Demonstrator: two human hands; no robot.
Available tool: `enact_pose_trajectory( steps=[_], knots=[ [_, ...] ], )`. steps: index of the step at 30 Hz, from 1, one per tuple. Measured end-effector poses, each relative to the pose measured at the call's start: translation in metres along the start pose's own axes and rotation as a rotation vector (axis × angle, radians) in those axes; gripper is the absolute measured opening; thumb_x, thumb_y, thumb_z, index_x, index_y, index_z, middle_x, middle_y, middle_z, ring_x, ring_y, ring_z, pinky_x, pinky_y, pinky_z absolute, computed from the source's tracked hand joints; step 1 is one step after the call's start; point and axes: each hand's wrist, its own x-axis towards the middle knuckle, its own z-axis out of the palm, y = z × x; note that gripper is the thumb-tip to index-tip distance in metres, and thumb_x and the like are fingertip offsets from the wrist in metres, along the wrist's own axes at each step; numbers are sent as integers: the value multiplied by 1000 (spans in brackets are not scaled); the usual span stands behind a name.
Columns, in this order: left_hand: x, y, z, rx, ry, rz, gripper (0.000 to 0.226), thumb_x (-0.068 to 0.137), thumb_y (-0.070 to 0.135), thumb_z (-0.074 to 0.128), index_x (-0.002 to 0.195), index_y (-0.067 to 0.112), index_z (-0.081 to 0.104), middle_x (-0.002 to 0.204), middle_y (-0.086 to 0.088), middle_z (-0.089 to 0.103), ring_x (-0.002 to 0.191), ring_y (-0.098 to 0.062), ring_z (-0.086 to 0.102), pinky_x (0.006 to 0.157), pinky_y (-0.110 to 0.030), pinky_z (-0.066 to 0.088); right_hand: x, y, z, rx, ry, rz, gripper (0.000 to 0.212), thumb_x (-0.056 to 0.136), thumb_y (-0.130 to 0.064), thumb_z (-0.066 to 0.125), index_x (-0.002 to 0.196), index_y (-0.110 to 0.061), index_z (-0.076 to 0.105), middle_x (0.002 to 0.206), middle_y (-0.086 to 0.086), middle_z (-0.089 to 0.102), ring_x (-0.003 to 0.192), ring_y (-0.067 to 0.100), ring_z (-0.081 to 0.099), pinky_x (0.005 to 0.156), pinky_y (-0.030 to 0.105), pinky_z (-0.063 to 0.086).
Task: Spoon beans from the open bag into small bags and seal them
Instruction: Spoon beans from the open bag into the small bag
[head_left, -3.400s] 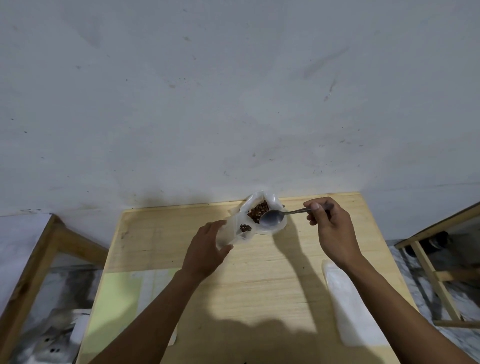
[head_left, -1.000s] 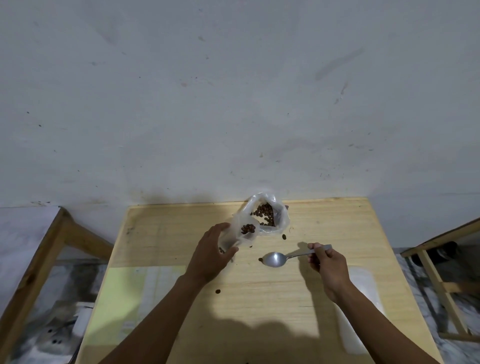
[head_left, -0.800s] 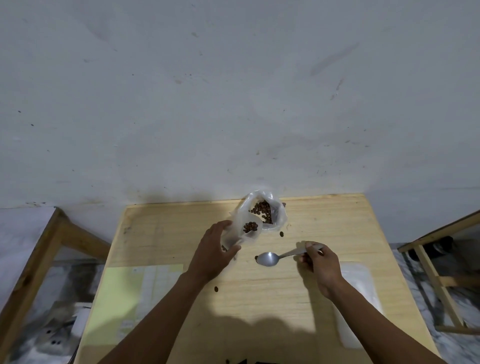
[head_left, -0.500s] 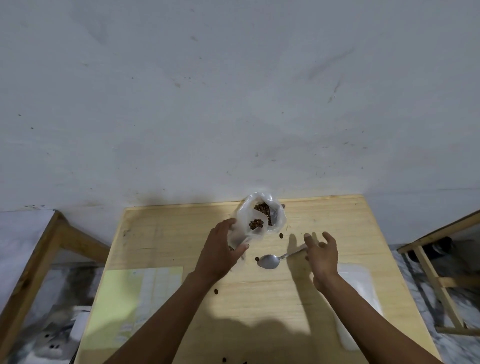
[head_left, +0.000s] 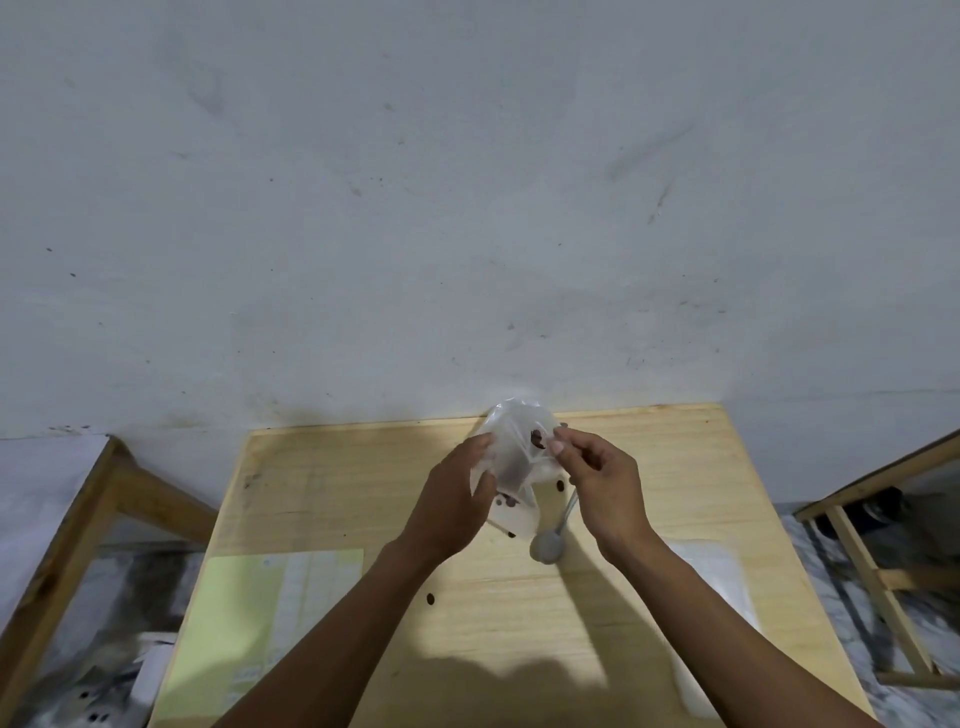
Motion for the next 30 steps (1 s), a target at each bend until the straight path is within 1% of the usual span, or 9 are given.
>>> enact_pose_trajectory(
  steps=[3, 5, 9, 13, 17, 22, 25, 27, 30],
  knots=[
    [3, 3, -7, 21, 50, -58, 25, 91, 13, 60, 116, 17, 62, 90, 7, 67, 81, -2, 62, 72, -10, 47, 0, -5, -2, -72, -25, -50, 14, 92, -13, 66, 101, -14, 76, 96, -11, 75, 95, 0, 67, 81, 15, 48],
    [6, 3, -12, 13, 59, -100, 16, 90, 13, 64, 105, 16, 66, 82, 7, 67, 74, -1, 62, 66, -5, 44, 3, -10, -5, -109, -22, -74, 12, 92, -13, 65, 93, -15, 77, 92, -7, 76, 90, 6, 68, 76, 17, 51],
    [11, 3, -17, -8, 56, -121, 8, 88, 11, 68, 95, 15, 69, 78, 8, 68, 72, -3, 63, 66, -3, 42, 11, -23, -14, -134, -32, -99, 12, 92, -12, 65, 91, -14, 76, 85, -3, 75, 77, 4, 66, 72, 15, 49],
    [15, 10, -22, -63, 36, -125, 9, 87, 18, 69, 95, 21, 69, 80, 8, 69, 76, -5, 64, 69, -16, 50, 13, -33, -14, -132, -56, -131, 11, 93, -10, 63, 92, -14, 74, 75, -4, 70, 64, 0, 60, 64, 12, 47],
    [21, 27, -33, -291, 12, -155, 15, 87, 29, 70, 100, 20, 69, 87, 6, 71, 82, -9, 66, 72, -20, 53, 15, -44, -18, -192, -189, -150, 10, 93, -10, 63, 99, -15, 70, 70, 15, 61, 68, 9, 60, 71, 15, 47],
    [29, 36, -39, -299, 4, -114, 6, 88, 20, 67, 83, 19, 70, 77, 0, 73, 77, -21, 68, 75, -42, 57, 16, -57, -20, -325, -357, -170, 12, 86, -17, 73, 98, -19, 71, 73, -1, 62, 72, 9, 60, 75, 31, 50],
    [27, 39, -35, -193, 1, -52, 8, 89, 20, 66, 82, 22, 68, 78, 11, 71, 77, -8, 64, 75, -30, 55, 14, -63, -13, -561, -418, -210, 13, 81, -25, 77, 91, -21, 71, 83, -2, 66, 72, 10, 58, 64, 30, 51],
    [26, 44, -32, -136, 14, -16, 7, 90, 21, 65, 83, 21, 68, 81, 14, 69, 82, -1, 62, 75, -20, 49, 15, -65, -7, -701, -419, -299, 9, 83, -27, 73, 82, -22, 66, 82, -2, 66, 75, 13, 59, 66, 31, 49],
    [27, 47, -30, -116, 48, 7, 7, 90, 20, 64, 85, 19, 67, 84, 12, 70, 84, -2, 61, 74, -23, 49, 16, -67, -2, -715, -416, -316, 10, 84, -23, 67, 75, -21, 63, 74, -7, 63, 70, 10, 55, 67, 32, 46]
  ],
)
